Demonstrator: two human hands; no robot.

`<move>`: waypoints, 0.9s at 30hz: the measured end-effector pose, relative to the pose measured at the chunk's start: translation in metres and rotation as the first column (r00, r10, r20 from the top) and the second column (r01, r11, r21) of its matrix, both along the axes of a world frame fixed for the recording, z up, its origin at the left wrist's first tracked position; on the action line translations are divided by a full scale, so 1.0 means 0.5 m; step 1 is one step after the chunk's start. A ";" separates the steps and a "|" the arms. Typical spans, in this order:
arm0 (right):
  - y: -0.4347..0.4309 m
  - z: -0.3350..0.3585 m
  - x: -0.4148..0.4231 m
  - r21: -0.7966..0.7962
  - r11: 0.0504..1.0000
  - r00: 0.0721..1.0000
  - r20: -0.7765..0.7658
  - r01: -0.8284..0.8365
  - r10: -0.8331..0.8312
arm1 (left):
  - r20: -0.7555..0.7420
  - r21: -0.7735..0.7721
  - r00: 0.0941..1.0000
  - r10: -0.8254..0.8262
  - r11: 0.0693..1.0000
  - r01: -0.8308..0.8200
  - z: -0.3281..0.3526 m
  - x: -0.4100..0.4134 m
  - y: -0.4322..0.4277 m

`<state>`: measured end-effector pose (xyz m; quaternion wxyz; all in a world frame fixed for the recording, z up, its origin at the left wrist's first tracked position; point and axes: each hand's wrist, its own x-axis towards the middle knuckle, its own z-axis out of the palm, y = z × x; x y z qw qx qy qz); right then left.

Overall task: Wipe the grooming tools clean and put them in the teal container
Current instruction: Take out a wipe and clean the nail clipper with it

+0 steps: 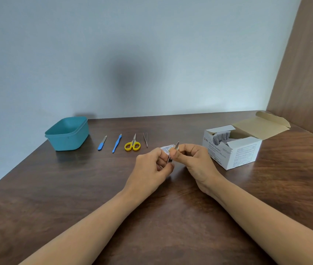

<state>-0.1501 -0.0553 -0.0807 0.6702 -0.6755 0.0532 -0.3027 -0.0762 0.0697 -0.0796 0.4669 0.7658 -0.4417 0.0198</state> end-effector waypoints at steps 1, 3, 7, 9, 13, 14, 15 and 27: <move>-0.001 0.001 0.000 0.019 1.000 1.000 0.000 0.000 0.000 | 0.001 0.000 1.000 0.003 1.000 -0.003 0.000 -0.001 0.000; -0.002 0.001 0.000 0.069 0.998 1.000 -0.004 0.008 -0.008 | 0.004 -0.001 1.000 0.006 1.000 -0.006 0.002 -0.001 0.001; 0.001 0.005 -0.002 0.134 0.990 0.999 -0.007 0.034 -0.033 | 0.004 0.000 1.000 0.003 1.000 -0.003 0.004 -0.001 0.002; 0.006 0.010 -0.004 0.134 0.990 0.999 -0.002 0.049 -0.049 | 0.001 0.008 1.000 -0.005 1.000 0.005 0.004 -0.004 0.000; 0.013 0.018 -0.010 0.130 0.989 0.997 0.014 0.070 -0.072 | 0.004 0.023 1.000 -0.020 1.000 0.019 0.005 -0.007 -0.001; 0.014 0.019 -0.011 0.135 0.988 0.997 0.012 0.077 -0.080 | -0.001 0.021 1.000 -0.020 1.000 0.020 0.004 -0.007 -0.001; 0.015 0.021 -0.012 0.138 0.987 0.996 0.007 0.085 -0.087 | -0.005 0.020 1.000 -0.018 1.000 0.018 0.004 -0.007 -0.001; 0.013 0.031 -0.012 0.282 0.955 0.996 -0.006 0.091 -0.093 | 0.018 0.060 1.000 -0.002 0.998 0.001 0.002 -0.008 0.000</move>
